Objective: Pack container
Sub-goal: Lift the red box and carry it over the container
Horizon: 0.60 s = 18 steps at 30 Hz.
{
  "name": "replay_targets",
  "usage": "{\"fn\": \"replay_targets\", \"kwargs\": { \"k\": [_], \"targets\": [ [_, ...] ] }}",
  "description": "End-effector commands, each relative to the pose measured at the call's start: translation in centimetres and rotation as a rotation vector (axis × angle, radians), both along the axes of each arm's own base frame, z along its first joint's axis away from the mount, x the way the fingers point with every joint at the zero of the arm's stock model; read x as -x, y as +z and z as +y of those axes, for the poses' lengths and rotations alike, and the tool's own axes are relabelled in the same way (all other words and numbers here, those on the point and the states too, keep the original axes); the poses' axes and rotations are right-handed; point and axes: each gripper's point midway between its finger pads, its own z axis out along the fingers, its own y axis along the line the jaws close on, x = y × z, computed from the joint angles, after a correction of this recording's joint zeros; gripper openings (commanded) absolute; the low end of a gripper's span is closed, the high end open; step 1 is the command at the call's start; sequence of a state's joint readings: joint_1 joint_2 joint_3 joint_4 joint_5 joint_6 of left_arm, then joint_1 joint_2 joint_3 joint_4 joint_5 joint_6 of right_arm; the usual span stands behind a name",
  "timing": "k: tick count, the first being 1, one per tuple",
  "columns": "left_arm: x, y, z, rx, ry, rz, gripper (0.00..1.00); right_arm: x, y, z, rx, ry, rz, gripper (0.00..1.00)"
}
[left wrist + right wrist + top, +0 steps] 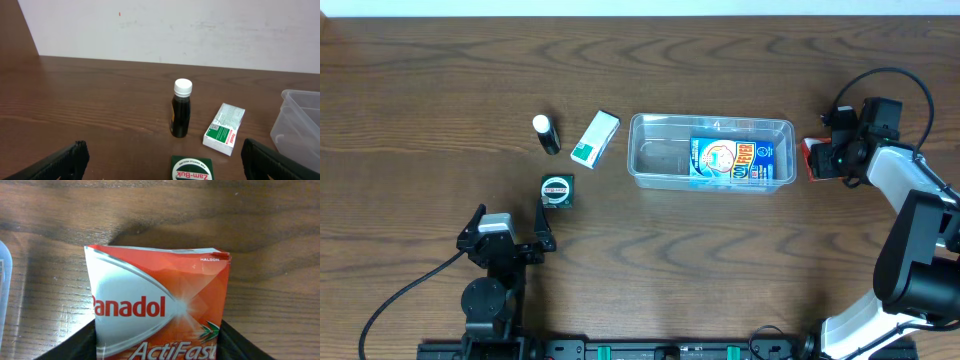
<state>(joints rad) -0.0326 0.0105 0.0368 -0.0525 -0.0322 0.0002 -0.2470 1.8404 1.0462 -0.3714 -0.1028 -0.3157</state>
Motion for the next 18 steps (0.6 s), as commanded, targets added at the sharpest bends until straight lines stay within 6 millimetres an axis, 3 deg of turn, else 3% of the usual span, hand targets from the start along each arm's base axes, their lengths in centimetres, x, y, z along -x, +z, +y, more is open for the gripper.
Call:
{"fn": "replay_targets", "kwargs": {
  "k": [1,5,9,14,18],
  "targets": [
    [0.0,-1.9,0.2,-0.008,0.01,0.045,0.98,0.1,-0.3,0.0,0.019,-0.007,0.015,0.51],
    [0.0,-1.9,0.2,-0.008,0.01,0.045,0.98,-0.1,0.3,0.0,0.022,-0.008,0.003,0.5],
    [0.0,-1.9,0.2,-0.008,0.01,0.045,0.98,-0.8,2.3,-0.2,0.016,-0.039,-0.033,0.5],
    [0.0,-1.9,0.2,-0.008,0.01,0.045,0.98,-2.1,7.6,-0.5,0.027,-0.062,-0.139,0.5],
    [0.0,-1.9,0.2,-0.009,0.01,0.045,0.98,-2.4,13.1,-0.5,0.004,-0.129,-0.231,0.49]
  ]
}}
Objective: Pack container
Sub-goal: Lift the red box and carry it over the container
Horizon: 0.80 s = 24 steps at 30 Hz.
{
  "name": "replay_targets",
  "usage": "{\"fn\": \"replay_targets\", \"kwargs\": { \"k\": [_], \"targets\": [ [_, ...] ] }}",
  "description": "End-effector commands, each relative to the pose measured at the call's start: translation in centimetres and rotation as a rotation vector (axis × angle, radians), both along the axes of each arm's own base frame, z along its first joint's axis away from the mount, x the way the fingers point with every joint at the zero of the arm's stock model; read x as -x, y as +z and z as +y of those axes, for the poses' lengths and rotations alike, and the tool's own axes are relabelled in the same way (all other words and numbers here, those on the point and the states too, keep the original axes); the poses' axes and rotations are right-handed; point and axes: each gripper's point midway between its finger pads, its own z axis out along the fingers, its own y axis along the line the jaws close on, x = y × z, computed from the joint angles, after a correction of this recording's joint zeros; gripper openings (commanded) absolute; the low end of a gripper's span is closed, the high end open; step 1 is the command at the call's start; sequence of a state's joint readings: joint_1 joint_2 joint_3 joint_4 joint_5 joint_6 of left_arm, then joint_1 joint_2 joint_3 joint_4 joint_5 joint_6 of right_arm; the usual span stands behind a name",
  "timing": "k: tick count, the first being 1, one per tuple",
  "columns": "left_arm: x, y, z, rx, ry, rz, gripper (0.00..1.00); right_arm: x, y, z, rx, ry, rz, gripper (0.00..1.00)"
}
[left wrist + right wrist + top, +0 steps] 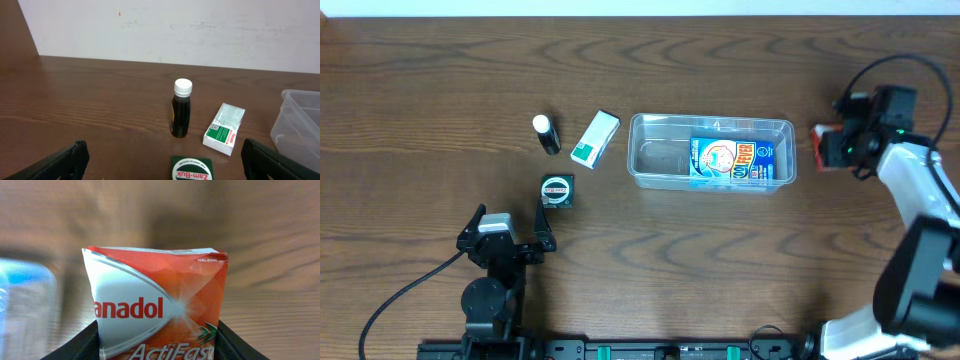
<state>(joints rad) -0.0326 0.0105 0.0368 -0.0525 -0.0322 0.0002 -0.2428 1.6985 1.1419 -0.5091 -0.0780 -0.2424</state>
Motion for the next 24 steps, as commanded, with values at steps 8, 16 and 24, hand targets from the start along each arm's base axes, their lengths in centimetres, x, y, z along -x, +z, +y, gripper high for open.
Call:
{"fn": "replay_targets", "kwargs": {
  "k": [8,16,24],
  "targets": [
    [0.0,-1.9,0.2,-0.008,0.01,0.045,0.98,-0.8,14.8,2.4,-0.148,-0.147,-0.311,0.45],
    [0.0,-1.9,0.2,-0.008,0.01,0.045,0.98,-0.9,17.3,11.4,-0.269,-0.018,-0.354,0.45],
    [0.0,-1.9,0.2,-0.008,0.01,0.045,0.98,-0.7,17.7,22.4,-0.402,0.126,-0.36,0.45]
  ]
}}
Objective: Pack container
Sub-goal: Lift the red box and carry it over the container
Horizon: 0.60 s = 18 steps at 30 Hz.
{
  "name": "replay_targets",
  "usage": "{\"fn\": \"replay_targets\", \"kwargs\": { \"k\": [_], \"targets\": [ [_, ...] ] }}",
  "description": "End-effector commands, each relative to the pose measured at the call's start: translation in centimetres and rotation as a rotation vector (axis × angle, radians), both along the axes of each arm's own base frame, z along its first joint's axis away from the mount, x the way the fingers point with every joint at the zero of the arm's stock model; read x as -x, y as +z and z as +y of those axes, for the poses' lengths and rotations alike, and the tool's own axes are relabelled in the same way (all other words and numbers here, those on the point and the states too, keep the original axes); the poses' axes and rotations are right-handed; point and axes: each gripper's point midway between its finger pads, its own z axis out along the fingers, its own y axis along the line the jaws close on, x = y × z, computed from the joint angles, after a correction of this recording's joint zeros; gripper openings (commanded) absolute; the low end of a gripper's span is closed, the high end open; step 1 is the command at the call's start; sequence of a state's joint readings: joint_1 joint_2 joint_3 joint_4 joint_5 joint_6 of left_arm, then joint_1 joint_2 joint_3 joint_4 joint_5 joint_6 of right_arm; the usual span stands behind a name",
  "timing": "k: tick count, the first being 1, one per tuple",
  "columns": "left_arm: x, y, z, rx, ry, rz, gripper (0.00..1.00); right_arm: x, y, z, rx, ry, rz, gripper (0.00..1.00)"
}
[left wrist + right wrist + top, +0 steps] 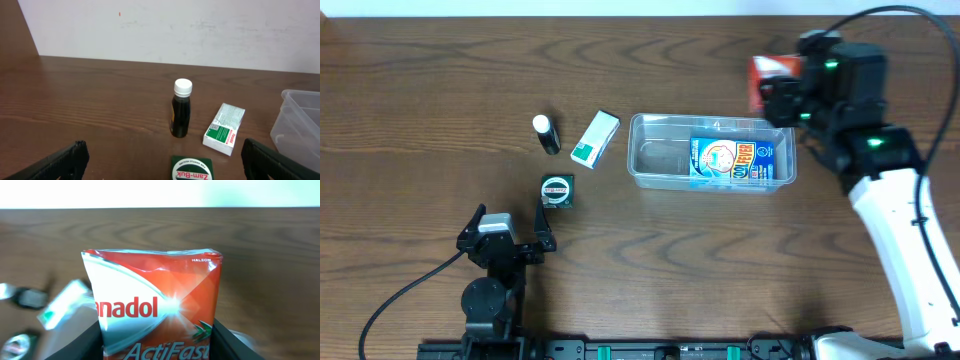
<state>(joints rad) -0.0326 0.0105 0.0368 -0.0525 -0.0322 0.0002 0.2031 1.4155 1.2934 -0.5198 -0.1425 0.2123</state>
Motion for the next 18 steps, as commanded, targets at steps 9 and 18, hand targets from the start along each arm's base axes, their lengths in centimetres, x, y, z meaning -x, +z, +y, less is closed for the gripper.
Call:
{"fn": "replay_targets", "kwargs": {
  "k": [9,18],
  "targets": [
    [0.0,-1.9,0.2,-0.008,0.01,0.044,0.98,0.0,-4.2,10.5,-0.047,0.032,0.074,0.45],
    [0.0,-1.9,0.2,-0.009,0.01,0.045,0.98,0.6,-10.7,15.0,-0.026,0.044,0.197,0.46]
  ]
}}
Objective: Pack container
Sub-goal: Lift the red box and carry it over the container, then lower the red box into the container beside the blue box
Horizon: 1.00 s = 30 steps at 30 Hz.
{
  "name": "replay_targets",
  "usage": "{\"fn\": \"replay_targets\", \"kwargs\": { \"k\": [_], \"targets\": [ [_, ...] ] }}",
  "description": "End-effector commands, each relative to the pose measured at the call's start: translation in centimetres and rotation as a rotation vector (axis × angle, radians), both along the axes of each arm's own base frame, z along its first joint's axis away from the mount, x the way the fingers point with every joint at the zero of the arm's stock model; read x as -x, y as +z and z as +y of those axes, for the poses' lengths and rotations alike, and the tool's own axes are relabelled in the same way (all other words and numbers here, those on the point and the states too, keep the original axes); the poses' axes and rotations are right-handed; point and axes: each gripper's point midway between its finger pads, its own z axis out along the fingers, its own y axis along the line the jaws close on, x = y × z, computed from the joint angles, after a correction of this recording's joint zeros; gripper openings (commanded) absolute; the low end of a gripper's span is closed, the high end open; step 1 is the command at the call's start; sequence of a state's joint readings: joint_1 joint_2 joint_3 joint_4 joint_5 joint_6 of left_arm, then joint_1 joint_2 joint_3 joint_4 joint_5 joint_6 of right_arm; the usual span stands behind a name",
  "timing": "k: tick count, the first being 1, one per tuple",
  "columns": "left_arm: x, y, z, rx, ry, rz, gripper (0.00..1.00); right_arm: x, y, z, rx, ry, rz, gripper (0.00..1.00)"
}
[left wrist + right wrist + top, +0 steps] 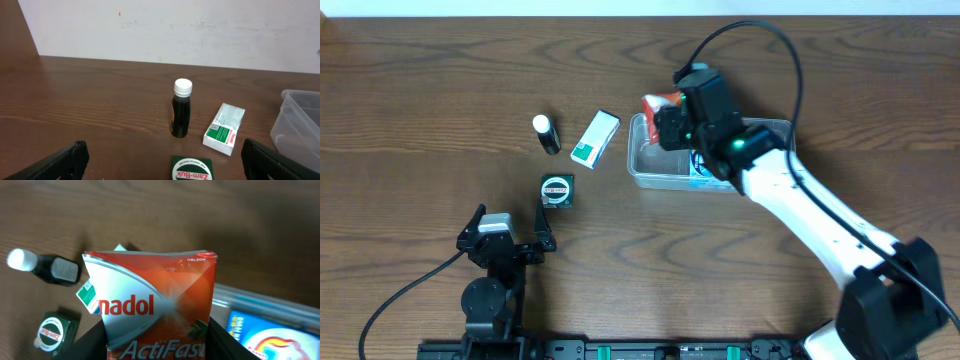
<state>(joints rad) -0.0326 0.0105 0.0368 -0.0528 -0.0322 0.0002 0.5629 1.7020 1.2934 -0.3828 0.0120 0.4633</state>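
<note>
My right gripper [665, 118] is shut on an orange Panadol ActiFast pack [155, 305] and holds it above the left end of the clear plastic container [772, 128]. A blue packet [267, 340] lies in the container's right half. On the table to the left are a dark bottle with a white cap [546, 133], a white and green box [594, 137] and a green Zam-Buk tin [557, 190]. My left gripper [160, 176] stands open near the front edge, just behind the tin [192, 170].
A white wall [170, 30] rises behind the table's far edge. The right arm [810, 215] stretches diagonally from the front right over the table to the container. A black cable [400, 295] runs from the left arm's base.
My right gripper has carried the Panadol pack from above the container's far right corner to above its left end. The left arm and the loose items have stayed put.
The Panadol pack first lay on the table right of the container with my right gripper shut on it. It was then lifted, then held high near the container's far right corner, and now hangs over the container's left end.
</note>
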Motion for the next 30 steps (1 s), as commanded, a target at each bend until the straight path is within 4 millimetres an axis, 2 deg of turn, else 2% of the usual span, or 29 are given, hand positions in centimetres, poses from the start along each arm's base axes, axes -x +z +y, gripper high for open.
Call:
{"fn": "replay_targets", "kwargs": {
  "k": [1,9,19,30],
  "targets": [
    [0.0,-1.9,0.2,-0.008,0.01,0.045,0.98,-0.1,-1.3,0.9,0.006,-0.035,0.023,0.47],
    [0.0,-1.9,0.2,-0.009,0.01,0.044,0.98,0.4,-4.3,0.8,0.053,-0.04,0.093,0.48],
    [0.0,-1.9,0.2,-0.008,0.01,0.044,0.98,2.3,-6.1,-1.0,0.134,-0.074,0.194,0.49],
    [0.0,-1.9,0.2,-0.008,0.01,0.044,0.98,2.6,-6.9,-2.4,0.154,-0.193,0.218,0.52]
  ]
}}
